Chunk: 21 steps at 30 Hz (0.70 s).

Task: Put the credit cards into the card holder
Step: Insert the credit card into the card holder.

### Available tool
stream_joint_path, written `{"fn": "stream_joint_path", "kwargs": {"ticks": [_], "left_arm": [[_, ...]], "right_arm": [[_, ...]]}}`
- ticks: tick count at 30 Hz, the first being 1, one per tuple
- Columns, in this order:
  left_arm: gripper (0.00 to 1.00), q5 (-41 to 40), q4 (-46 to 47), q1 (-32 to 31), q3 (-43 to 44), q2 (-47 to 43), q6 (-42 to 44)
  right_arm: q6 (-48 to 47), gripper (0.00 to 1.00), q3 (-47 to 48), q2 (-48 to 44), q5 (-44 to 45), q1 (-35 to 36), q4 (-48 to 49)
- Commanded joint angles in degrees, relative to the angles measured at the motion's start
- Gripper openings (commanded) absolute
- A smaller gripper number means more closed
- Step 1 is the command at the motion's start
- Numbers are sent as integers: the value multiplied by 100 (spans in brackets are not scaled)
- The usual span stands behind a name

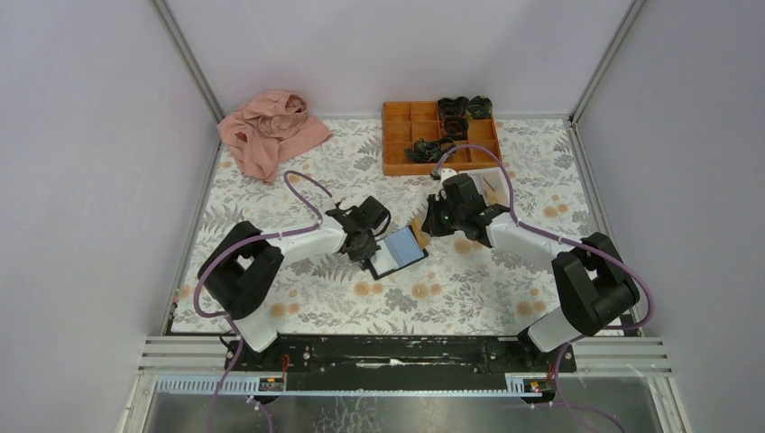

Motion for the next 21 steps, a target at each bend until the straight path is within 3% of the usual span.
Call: {"fn": "stream_joint_path", "kwargs": {"ticks": [1,21], "left_arm": [[0,-195,-346,-24,-143,182,-13],[0,-151,-333,-65,-129,275,-48]], "right_arm": [[24,0,-7,-153,-117,-36,96],[159,0,-348,-57,-423,-35,432]]}}
